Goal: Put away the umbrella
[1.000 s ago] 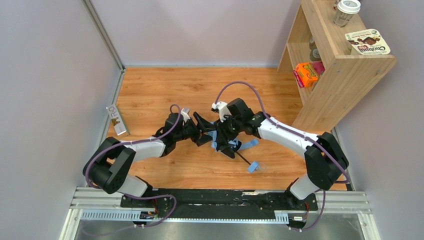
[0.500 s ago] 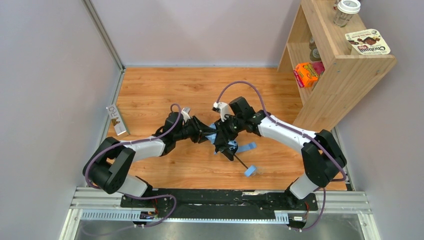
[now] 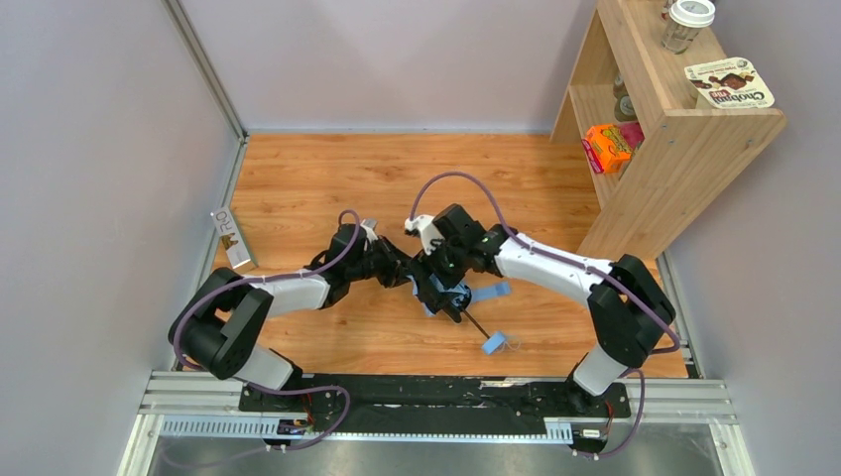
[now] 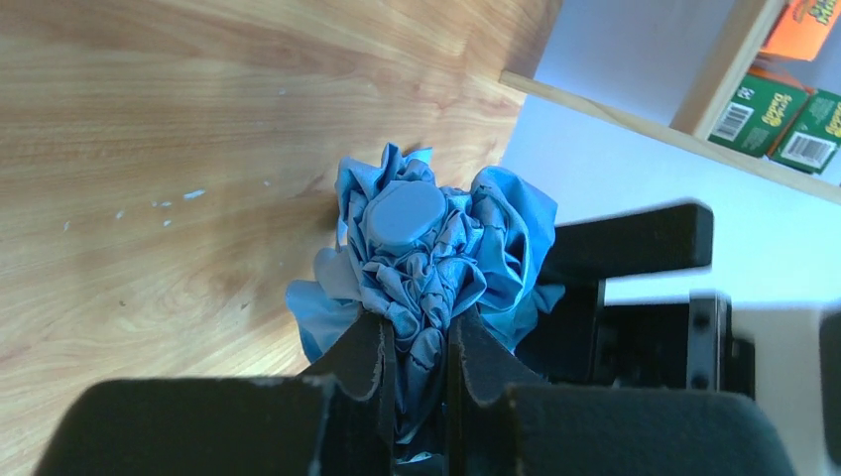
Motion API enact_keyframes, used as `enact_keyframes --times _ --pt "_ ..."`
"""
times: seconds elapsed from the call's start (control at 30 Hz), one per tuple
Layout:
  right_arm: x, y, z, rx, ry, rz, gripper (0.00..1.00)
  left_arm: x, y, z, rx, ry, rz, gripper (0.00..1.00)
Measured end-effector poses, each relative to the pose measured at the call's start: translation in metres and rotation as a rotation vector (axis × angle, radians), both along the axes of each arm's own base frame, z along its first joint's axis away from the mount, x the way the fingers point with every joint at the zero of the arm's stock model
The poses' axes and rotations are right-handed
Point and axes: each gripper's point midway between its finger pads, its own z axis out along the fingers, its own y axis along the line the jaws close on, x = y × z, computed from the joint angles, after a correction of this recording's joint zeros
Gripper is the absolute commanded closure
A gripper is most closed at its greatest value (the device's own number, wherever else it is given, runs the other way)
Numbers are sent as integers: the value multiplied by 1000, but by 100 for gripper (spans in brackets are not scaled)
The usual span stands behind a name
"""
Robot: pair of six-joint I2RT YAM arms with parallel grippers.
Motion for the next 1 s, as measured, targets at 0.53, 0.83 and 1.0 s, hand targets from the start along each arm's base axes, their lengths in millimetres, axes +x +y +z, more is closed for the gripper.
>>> enact_keyframes --times 0.53,0.83,1.0 --pt "2 -4 -26 -439 -499 -20 75 -16 7 -29 49 224 37 100" --pt "7 1 -31 -383 -464 1 100 -12 11 -31 63 232 73 73" --pt "10 -1 -30 -229 -334 0 100 -11 12 -30 78 190 57 26"
